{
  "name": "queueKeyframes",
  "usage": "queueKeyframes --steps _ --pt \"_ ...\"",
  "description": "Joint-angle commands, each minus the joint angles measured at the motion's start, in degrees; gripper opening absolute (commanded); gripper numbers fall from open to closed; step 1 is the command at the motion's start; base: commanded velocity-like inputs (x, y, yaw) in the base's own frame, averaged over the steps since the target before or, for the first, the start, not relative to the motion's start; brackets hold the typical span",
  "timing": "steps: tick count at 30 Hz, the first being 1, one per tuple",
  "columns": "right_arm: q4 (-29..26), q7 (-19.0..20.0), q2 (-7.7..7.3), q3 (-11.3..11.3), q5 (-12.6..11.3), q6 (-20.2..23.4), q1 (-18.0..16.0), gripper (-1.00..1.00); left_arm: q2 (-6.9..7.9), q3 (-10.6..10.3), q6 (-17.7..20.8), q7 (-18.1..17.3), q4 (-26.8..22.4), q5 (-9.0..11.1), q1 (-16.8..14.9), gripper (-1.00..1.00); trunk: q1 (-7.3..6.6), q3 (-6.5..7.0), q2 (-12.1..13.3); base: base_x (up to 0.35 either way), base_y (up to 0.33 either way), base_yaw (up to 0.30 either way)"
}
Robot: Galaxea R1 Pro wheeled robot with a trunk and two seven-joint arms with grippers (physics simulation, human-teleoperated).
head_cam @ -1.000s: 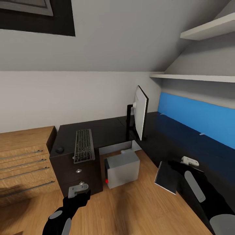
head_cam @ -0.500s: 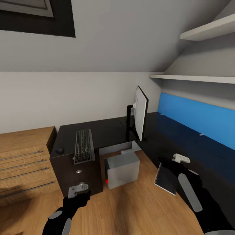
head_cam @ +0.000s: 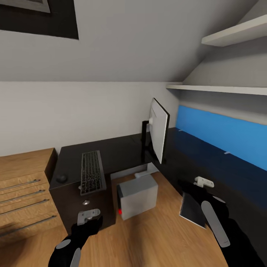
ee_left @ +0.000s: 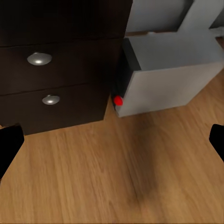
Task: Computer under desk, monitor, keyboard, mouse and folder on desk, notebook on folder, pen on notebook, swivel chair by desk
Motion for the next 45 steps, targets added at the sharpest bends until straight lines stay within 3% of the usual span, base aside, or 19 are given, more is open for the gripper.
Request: queueKeyframes --steps 1,19,45 --pt "-0.08 -0.59 -0.05 0.13 -0.60 0.09 -0.05 1.00 -0.02 0.02 0.26 0.31 -0.07 0.40 -0.03 1.00 0.02 -0.06 -0.03 0.222 0.224 -0.093" --pt "-0.17 -0.59 -0.17 -0.10 -0.64 0.12 0.01 1.00 -0.02 -0.01 0.29 0.31 -0.04 0.47 -0.03 1.00 0.02 -0.06 -0.03 0.116 0.126 -0.024" --pt "0.12 -0.51 -0.05 -0.06 -0.88 0.15 0.04 1.00 -0.01 0.02 0.40 0.31 0.02 0.48 -0.03 1.00 0.02 -0.06 -0.03 -0.216 0.186 -0.281"
